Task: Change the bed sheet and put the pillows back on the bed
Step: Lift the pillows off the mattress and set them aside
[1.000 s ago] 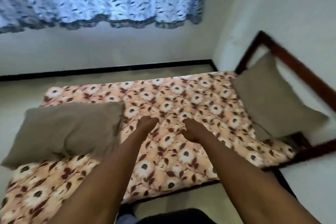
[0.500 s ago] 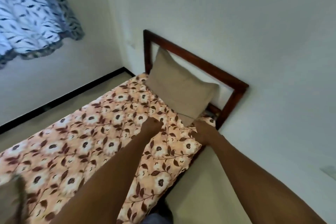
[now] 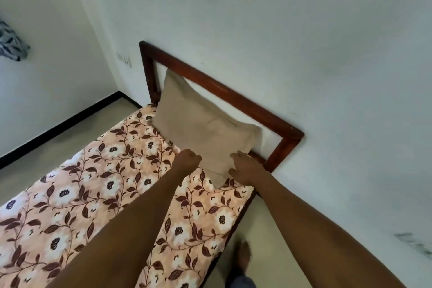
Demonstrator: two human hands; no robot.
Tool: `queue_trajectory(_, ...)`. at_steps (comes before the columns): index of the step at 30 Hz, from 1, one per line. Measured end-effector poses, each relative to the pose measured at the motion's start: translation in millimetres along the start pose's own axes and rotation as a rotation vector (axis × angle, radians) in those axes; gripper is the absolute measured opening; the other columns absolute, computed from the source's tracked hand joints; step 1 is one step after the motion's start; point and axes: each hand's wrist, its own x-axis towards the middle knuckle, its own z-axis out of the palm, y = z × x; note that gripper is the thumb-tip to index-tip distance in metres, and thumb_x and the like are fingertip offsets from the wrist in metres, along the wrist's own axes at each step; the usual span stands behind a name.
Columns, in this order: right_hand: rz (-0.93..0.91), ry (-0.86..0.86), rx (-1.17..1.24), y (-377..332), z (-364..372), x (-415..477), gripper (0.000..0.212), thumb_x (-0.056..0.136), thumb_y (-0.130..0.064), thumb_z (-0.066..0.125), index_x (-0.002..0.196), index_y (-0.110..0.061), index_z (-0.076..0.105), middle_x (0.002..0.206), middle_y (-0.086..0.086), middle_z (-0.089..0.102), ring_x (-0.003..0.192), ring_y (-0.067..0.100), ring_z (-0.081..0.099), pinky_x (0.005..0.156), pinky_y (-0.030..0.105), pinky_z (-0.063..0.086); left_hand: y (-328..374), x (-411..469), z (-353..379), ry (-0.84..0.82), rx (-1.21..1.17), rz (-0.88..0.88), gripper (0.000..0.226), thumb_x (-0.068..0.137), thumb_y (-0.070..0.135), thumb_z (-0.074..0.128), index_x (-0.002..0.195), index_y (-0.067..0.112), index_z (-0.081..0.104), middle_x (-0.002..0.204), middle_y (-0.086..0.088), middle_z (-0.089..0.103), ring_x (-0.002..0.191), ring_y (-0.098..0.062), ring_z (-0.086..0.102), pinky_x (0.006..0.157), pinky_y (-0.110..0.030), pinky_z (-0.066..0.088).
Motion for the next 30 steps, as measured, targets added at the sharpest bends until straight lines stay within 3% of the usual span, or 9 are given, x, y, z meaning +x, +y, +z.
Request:
queue_trajectory(6, -0.115, -0.066, -0.083, 5, -8, 91, 0.064, 0.098, -0.037, 0.054, 0.151, -0.01, 0.03, 0.148, 0.018, 0.038, 0.133, 0.038, 0.045, 0.105, 0.051, 0.044, -5, 62, -4, 0.068, -0.061, -0.121, 0.022, 0.092, 0.027, 0.063, 0.085, 0.007, 0.067, 0.094, -0.015, 0.073, 0.089, -0.032, 0.07, 0.088, -0.041, 0.056)
queue_trajectory(9, -0.181, -0.105, -0.121, 8, -11, 141, 0.061, 0.098, -0.037, 0.053, 0.147, -0.009, 0.033, 0.143, 0.017, 0.04, 0.13, 0.037, 0.046, 0.103, 0.049, 0.045, -7, 85, -10, 0.109, -0.086, -0.195, 0.029, 0.095, 0.03, 0.062, 0.114, 0.009, 0.065, 0.118, -0.012, 0.068, 0.102, -0.027, 0.064, 0.093, -0.036, 0.051)
queue_trajectory(11, -0.239, -0.131, -0.184, 7, -19, 182, 0.063, 0.097, -0.039, 0.054, 0.148, -0.009, 0.031, 0.146, 0.018, 0.037, 0.133, 0.037, 0.043, 0.104, 0.049, 0.044, -8, 98, -14, 0.147, -0.128, -0.268, 0.035, 0.099, 0.031, 0.059, 0.125, 0.008, 0.061, 0.121, -0.01, 0.065, 0.092, -0.02, 0.063, 0.086, -0.033, 0.051)
queue_trajectory(13, -0.264, -0.126, -0.209, 6, -31, 223, 0.069, 0.097, -0.037, 0.054, 0.152, -0.009, 0.024, 0.157, 0.02, 0.027, 0.142, 0.039, 0.034, 0.112, 0.05, 0.036, -9, 112, -16, 0.183, -0.169, -0.335, 0.039, 0.1, 0.034, 0.059, 0.131, 0.01, 0.059, 0.126, -0.01, 0.064, 0.099, -0.025, 0.065, 0.094, -0.039, 0.053)
queue_trajectory(16, -0.221, -0.056, -0.125, 6, -49, 290, 0.081, 0.097, -0.035, 0.055, 0.159, -0.007, 0.011, 0.165, 0.022, 0.011, 0.15, 0.04, 0.022, 0.12, 0.049, 0.027, -18, 129, -18, 0.185, -0.204, -0.401, 0.039, 0.099, 0.036, 0.058, 0.13, 0.013, 0.06, 0.127, -0.016, 0.065, 0.112, -0.035, 0.064, 0.101, -0.051, 0.052)
queue_trajectory(20, -0.014, -0.017, 0.052, 7, -38, 358, 0.097, 0.095, -0.042, 0.06, 0.159, 0.001, 0.003, 0.165, 0.027, 0.009, 0.151, 0.041, 0.022, 0.122, 0.048, 0.023, -36, 135, -15, 0.25, -0.225, -0.498, 0.04, 0.099, 0.039, 0.057, 0.129, 0.013, 0.06, 0.117, -0.011, 0.068, 0.087, -0.021, 0.069, 0.082, -0.038, 0.058)
queue_trajectory(24, 0.032, -0.058, 0.081, 13, -2, 364, 0.079, 0.089, -0.048, 0.067, 0.15, -0.006, 0.04, 0.153, 0.023, 0.04, 0.138, 0.04, 0.042, 0.112, 0.047, 0.039, -58, 117, 1, 0.297, -0.29, -0.63, 0.031, 0.1, 0.033, 0.058, 0.126, 0.015, 0.061, 0.104, -0.01, 0.069, 0.069, -0.018, 0.06, 0.058, -0.027, 0.048)
queue_trajectory(27, -0.013, 0.011, 0.023, -8, 2, 364, 0.049, 0.089, -0.036, 0.068, 0.128, -0.008, 0.06, 0.13, 0.021, 0.062, 0.122, 0.043, 0.057, 0.105, 0.052, 0.045, -74, 98, 5, 0.348, -0.338, -0.686, 0.031, 0.1, 0.032, 0.058, 0.124, 0.011, 0.062, 0.096, -0.004, 0.068, 0.077, -0.02, 0.066, 0.067, -0.032, 0.053)
queue_trajectory(30, -0.052, 0.049, 0.05, -32, 0, 354, 0.027, 0.093, -0.022, 0.064, 0.115, -0.007, 0.068, 0.122, 0.02, 0.067, 0.118, 0.041, 0.06, 0.102, 0.047, 0.045, -81, 84, 6, 0.374, -0.356, -0.718, 0.032, 0.101, 0.032, 0.057, 0.127, 0.013, 0.06, 0.101, -0.001, 0.067, 0.086, -0.018, 0.067, 0.072, -0.03, 0.053)
